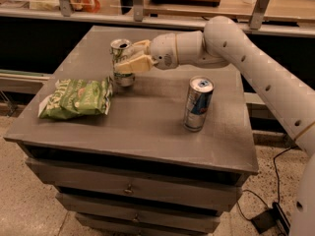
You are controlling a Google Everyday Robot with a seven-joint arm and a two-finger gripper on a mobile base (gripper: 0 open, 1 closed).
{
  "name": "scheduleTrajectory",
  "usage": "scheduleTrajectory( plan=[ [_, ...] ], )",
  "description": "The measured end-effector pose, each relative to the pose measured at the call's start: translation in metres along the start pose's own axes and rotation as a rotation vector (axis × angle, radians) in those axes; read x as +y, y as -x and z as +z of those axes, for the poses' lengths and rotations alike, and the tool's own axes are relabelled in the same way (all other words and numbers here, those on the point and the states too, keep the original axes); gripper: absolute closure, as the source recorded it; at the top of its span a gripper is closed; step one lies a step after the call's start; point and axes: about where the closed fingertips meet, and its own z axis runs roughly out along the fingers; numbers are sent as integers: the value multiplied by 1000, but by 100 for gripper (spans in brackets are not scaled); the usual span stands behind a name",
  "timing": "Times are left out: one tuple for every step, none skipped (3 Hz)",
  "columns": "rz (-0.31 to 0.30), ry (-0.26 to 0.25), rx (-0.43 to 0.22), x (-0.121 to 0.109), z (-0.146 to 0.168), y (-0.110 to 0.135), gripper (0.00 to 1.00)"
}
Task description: Move 7up can near green jalapeno chip bag
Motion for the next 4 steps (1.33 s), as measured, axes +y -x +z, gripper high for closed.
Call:
scheduleTrajectory(
  plan=[
    [-21, 1, 9, 1, 1, 1, 21],
    [-24, 13, 32, 2, 2, -2, 0],
    [-19, 22, 45, 3, 0, -4, 0],
    [-11, -24, 79, -6, -17, -16, 0]
  ],
)
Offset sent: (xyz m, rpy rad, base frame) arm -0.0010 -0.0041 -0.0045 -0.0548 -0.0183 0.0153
